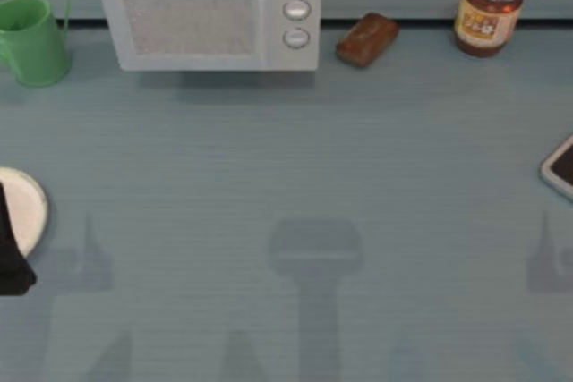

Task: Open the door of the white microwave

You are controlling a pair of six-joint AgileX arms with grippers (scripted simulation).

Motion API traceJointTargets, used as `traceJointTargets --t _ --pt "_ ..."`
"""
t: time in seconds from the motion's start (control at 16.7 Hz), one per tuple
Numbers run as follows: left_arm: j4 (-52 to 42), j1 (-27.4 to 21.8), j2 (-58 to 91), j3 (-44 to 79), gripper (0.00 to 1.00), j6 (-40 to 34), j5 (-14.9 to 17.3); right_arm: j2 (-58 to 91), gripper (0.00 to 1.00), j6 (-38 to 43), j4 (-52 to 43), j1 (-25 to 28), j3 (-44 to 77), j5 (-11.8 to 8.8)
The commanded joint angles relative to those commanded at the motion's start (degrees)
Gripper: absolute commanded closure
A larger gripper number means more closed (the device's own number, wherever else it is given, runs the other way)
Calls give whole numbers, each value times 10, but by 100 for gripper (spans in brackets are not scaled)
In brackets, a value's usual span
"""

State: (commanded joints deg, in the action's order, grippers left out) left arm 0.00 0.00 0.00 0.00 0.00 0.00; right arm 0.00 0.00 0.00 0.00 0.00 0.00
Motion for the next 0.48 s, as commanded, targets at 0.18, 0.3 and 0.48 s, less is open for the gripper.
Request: traceJointTargets --t 0.18,0.3,0.48 --pt "-4 -2 5 6 0 -1 -1 0 0 0 0 0 0 0" --pt "-22 -10 34 35 0 -9 -5 0 0 0 0 0 0 0" --pt "-74 -33 118 123 0 -29 -16 0 0 0 0 0 0 0"
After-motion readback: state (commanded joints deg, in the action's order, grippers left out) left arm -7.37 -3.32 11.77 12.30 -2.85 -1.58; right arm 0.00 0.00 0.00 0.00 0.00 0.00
